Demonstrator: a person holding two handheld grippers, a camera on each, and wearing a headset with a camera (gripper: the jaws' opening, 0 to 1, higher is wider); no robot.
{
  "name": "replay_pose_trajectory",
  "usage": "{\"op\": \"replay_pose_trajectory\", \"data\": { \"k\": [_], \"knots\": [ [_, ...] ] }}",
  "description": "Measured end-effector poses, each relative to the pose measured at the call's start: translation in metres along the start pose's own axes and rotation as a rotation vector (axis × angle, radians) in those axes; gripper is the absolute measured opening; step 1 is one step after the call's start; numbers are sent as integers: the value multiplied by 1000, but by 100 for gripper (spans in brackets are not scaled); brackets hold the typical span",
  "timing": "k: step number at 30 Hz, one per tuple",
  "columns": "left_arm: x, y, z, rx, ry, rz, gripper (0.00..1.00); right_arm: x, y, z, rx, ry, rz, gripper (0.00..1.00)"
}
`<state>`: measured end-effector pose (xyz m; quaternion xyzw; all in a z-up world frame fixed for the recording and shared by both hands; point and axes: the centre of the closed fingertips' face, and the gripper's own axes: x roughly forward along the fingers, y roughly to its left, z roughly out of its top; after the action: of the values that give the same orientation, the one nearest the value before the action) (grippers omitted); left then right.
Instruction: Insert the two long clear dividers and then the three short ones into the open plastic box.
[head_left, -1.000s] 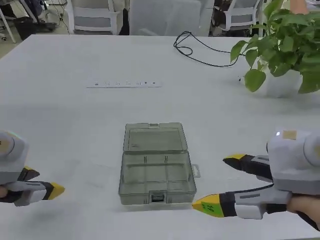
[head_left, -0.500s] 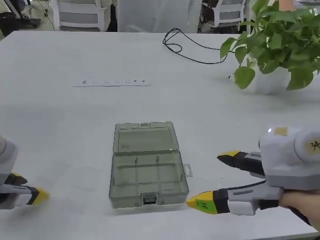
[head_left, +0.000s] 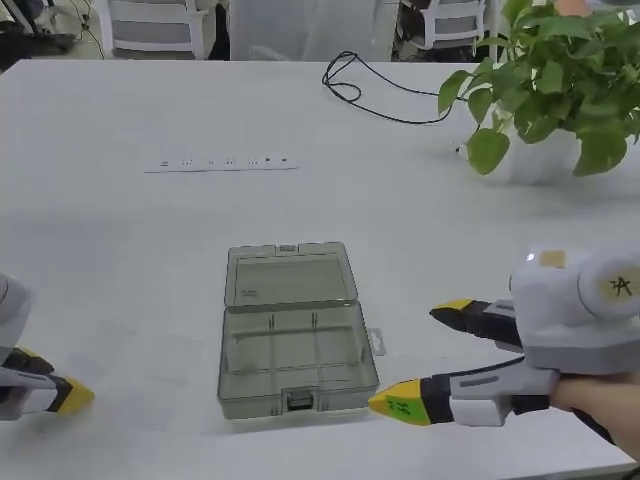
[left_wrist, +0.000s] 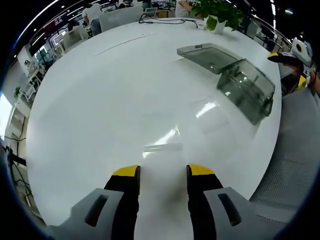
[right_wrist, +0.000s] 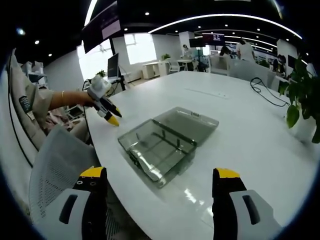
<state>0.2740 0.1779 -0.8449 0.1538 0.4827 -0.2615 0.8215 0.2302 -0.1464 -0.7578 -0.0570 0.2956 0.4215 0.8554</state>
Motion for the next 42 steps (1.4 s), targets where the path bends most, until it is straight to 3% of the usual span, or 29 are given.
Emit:
{"op": "replay_pose_trajectory", "data": {
  "k": [13, 26, 29, 33, 38, 42],
  "knots": [
    [1, 1, 0, 46, 89, -20, 32, 2, 2, -6, 8, 19, 0, 86],
    [0, 1, -2, 27, 142, 8, 31, 2, -2, -8, 27, 20, -23, 85],
    [-3, 1, 1, -30, 115, 6, 30, 2, -5, -9, 19, 30, -42, 85],
    [-6, 6, 0, -25, 108, 43, 30, 3, -5, -7, 55, 15, -47, 84],
    [-16, 6, 13, -121, 23, 65, 30, 3, -5, -2, 102, -8, -56, 81],
    [-27, 0, 19, -127, -18, 98, 30, 4, -5, 14, 135, -86, -78, 76]
  ]
}}
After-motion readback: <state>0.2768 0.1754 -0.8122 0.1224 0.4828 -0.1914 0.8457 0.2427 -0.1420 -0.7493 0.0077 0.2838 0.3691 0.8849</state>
